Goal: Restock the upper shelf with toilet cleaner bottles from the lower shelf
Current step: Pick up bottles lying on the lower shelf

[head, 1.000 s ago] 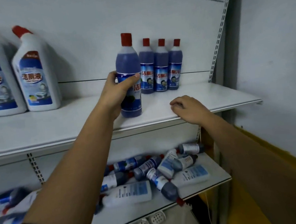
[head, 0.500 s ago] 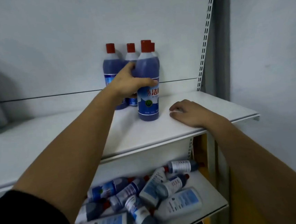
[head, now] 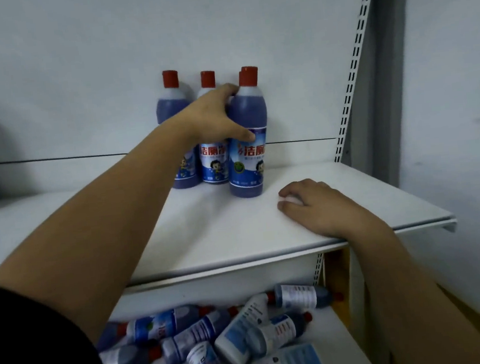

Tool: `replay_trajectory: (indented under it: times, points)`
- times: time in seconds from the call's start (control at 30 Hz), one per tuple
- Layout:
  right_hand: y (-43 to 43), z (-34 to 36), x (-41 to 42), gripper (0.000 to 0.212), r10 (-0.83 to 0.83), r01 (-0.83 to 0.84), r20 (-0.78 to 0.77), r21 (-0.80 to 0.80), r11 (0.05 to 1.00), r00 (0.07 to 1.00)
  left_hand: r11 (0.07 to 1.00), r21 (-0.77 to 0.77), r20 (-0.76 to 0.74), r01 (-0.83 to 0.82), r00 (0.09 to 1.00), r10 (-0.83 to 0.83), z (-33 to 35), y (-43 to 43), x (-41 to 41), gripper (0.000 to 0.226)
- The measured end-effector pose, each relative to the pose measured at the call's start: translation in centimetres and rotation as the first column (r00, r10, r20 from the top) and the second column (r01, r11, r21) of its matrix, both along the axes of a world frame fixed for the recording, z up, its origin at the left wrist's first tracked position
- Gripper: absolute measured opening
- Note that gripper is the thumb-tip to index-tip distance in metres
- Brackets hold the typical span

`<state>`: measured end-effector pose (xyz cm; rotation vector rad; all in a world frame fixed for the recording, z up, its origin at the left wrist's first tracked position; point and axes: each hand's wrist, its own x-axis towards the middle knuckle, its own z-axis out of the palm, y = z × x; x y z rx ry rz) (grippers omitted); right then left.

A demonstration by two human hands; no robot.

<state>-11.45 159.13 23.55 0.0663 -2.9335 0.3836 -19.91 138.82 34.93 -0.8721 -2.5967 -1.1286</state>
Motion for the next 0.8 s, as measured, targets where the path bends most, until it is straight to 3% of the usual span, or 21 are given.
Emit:
replay_trajectory:
  times: [0.27,0.43,0.53,0.67,0.8]
  points:
    - [-0.1,0.3,0.2,0.047,0.015,-0.016,0.033,0.021,1.0,0.999,0.995,-0.026,-0.07,-0.097,0.993,0.095,-1.1,1.6,-0.5,0.091]
    - [-0.3,0.5,0.5,0.051,0.009,-0.011,0.043,0.041,0.999,0.999,0.975,0.058,-0.146,-0.216,0.964,0.222,-3.5,2.7,2.3,0.067]
    - [-0.3,0.7,0.6,0.054,0.014,-0.017,0.052,0.057,0.998,0.999,0.934,-0.145,-0.114,-0.326,0.943,0.312,-5.9,1.5,4.6,0.031]
    - [-0.4,0.8,0.6,0.057,0.019,-0.024,0.089,0.048,0.999,0.996,0.845,-0.423,-0.009,-0.328,0.934,0.358,-9.4,-2.9,8.8,0.045]
    - [-1.5,0.7,1.7,0.056,0.05,-0.05,0.096,-0.003,0.999,0.994,0.806,-0.404,-0.035,-0.434,0.887,0.46,-10.8,-8.0,11.6,0.042]
